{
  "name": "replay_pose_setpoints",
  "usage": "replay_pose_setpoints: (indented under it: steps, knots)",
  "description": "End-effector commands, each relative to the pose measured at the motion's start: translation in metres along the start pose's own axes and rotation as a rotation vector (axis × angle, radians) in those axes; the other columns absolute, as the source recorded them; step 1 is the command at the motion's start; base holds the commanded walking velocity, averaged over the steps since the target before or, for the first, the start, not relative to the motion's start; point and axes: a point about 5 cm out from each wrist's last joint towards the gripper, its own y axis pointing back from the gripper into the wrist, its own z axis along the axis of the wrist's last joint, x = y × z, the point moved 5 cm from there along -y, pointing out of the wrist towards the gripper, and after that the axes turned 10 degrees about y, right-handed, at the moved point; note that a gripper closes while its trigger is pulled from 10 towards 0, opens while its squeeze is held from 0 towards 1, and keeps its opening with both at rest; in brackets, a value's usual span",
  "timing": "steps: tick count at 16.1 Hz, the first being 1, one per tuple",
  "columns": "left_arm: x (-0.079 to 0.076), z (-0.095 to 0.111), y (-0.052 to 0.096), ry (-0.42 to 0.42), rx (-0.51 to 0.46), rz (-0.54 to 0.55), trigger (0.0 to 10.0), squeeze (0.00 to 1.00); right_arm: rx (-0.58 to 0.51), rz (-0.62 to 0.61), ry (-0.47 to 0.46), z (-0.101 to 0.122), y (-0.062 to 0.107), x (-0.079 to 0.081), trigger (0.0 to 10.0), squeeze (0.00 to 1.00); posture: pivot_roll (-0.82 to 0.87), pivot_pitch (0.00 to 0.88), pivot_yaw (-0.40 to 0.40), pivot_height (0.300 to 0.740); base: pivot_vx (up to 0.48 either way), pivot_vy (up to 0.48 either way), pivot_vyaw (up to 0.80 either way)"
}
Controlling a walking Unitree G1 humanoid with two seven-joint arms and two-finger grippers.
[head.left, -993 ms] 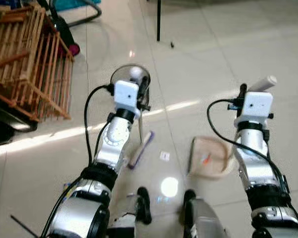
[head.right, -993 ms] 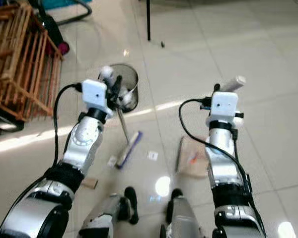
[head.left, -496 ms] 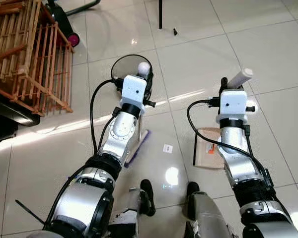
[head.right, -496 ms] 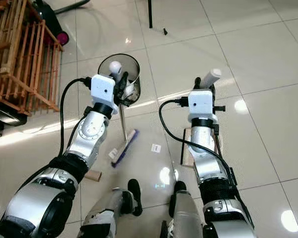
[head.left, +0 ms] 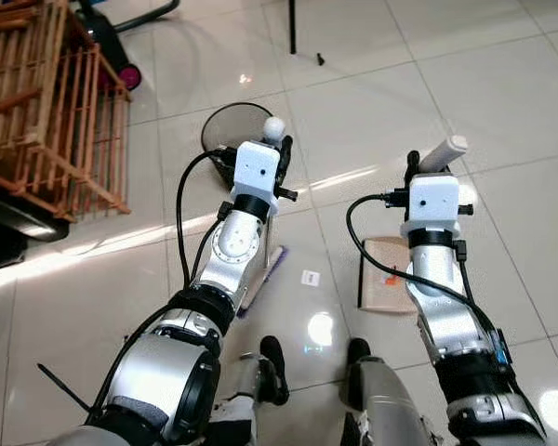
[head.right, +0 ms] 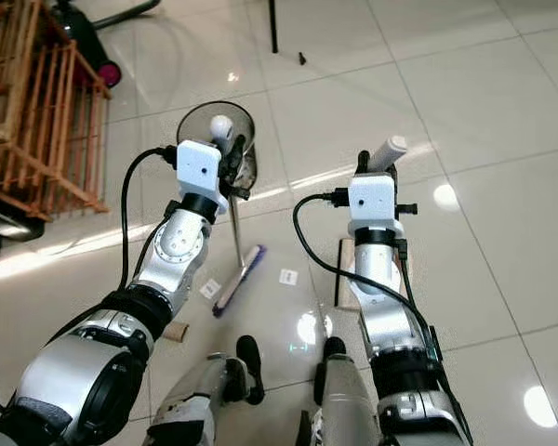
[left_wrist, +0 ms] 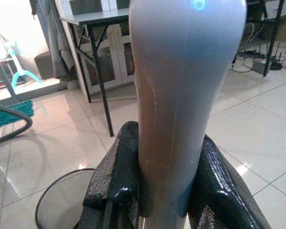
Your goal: Sweep floor
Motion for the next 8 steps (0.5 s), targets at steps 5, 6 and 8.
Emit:
replay_pose_setpoints:
  steps: [5, 6, 8]
  knots:
    - [0.008, 0.001, 0.002, -0.019, -0.022, 0.049, 10.0, 0.00, 0.111, 0.083, -0.070, -0.011, 0.009, 0.016, 10.0, 0.00, -0.02, 0.360, 0.110, 0.740, 0.000, 0.000, 0.00]
    - [0.009, 0.002, 0.002, -0.021, -0.023, 0.051, 10.0, 0.00, 0.110, 0.085, -0.071, -0.010, 0.007, 0.015, 10.0, 0.00, -0.03, 0.348, 0.108, 0.740, 0.000, 0.000, 0.00]
    - [0.010, 0.004, 0.001, -0.022, -0.029, 0.054, 10.0, 0.00, 0.113, 0.094, -0.087, -0.008, 0.000, 0.009, 10.0, 0.00, -0.03, 0.349, 0.103, 0.740, 0.000, 0.000, 0.00]
